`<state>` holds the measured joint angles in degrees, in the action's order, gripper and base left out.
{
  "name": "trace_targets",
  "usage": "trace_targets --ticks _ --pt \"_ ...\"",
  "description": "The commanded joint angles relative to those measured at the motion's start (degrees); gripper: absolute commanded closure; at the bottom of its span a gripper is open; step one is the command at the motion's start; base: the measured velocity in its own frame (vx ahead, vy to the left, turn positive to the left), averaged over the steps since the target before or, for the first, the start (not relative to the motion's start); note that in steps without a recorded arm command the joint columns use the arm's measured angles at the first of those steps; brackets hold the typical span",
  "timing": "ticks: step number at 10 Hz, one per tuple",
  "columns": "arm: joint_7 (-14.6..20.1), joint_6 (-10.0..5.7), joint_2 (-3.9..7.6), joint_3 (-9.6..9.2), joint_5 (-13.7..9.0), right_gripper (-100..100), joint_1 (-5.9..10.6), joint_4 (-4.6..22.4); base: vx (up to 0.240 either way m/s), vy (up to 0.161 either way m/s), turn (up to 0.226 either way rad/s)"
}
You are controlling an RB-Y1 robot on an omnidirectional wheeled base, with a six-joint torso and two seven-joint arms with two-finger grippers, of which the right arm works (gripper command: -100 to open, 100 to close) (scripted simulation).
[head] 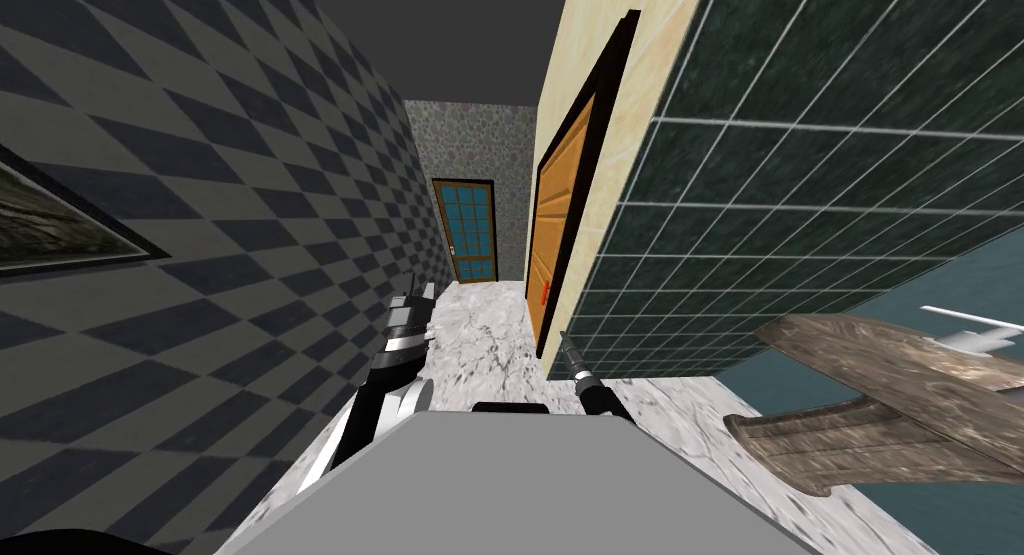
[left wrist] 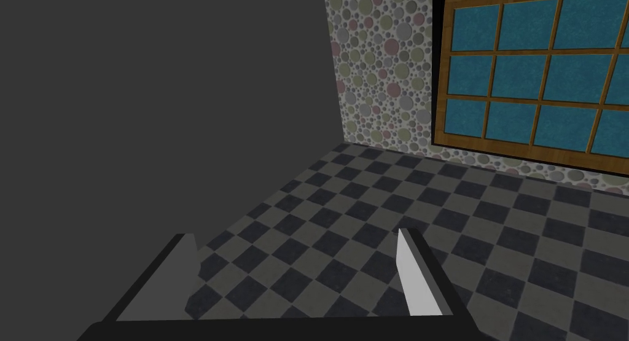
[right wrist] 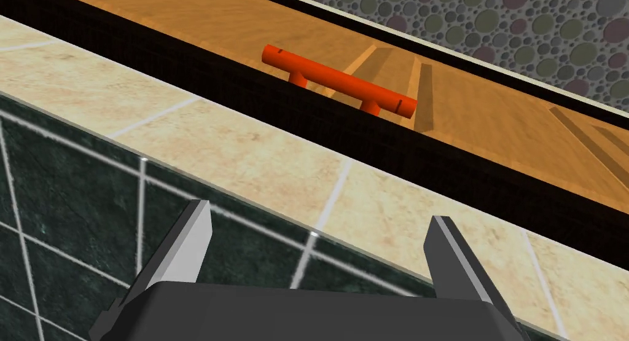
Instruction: Push the door open
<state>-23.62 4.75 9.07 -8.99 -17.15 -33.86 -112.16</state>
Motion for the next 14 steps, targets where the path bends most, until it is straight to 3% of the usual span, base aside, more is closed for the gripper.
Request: trace_targets --ticks 1,14 --pt "-1.52 1.62 0.01 -0.46 -1.05 -100 0.33 1.98 0.141 0.119 -0.047" --pt "-13.02 14.34 2.19 -3.88 -10.88 -100 -0.21 14.30 0.149 0.102 -0.051"
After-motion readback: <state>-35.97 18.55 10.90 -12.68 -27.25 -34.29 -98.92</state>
